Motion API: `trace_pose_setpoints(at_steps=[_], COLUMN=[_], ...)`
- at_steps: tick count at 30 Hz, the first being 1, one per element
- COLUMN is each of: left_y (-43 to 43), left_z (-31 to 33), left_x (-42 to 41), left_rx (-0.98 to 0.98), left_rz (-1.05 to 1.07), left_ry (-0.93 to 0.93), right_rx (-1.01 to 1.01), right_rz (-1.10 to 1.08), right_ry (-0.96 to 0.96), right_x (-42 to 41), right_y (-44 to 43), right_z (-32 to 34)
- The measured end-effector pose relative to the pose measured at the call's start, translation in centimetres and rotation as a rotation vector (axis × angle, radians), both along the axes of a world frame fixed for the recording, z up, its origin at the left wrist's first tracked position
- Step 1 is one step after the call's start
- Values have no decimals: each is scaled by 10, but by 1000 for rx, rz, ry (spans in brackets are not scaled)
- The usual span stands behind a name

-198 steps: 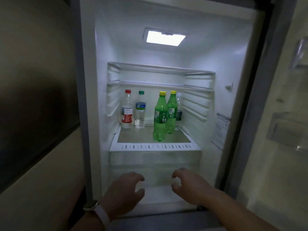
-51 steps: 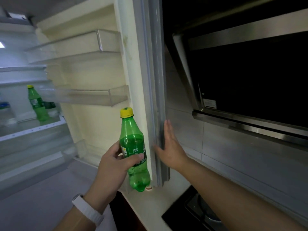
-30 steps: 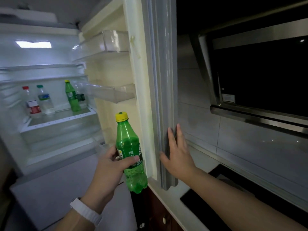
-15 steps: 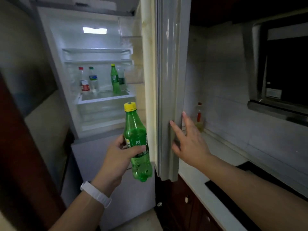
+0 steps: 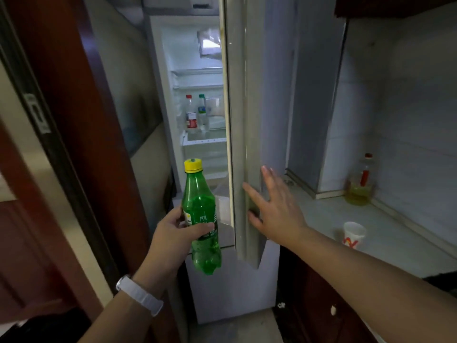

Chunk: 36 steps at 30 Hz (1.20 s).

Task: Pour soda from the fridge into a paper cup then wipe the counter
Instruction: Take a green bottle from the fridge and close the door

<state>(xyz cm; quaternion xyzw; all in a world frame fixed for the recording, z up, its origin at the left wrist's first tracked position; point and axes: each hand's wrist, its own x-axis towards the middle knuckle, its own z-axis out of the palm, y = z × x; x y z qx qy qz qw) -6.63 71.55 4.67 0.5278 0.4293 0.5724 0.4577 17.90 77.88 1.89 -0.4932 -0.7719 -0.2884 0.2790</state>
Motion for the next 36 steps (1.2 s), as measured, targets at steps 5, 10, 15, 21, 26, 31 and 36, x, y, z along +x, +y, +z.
trace_pose_setpoints(at_steps=[5, 10, 15, 21, 26, 31, 36], left_y=[7, 21, 41, 75, 101, 132, 161], left_z=[0, 2, 8, 16, 17, 17, 13], left_x=[-18, -27, -30, -33, -37, -34, -25], left_rx=[11, 13, 34, 47, 32, 9, -22], left_rz=[62, 92, 124, 188, 266, 331, 395], left_ry=[29, 17, 11, -9, 19, 35, -1], right_rx=[67, 66, -54, -53, 30, 81, 64], right_rz=[172, 288, 350, 428, 456, 414, 352], right_ry=[64, 162, 164, 145, 47, -9, -51], right_x=[-32, -57, -76, -97, -107, -100, -91], right_y=[37, 68, 104, 148, 194, 243, 281], right_z=[-9, -19, -22, -25, -29, -34, -34])
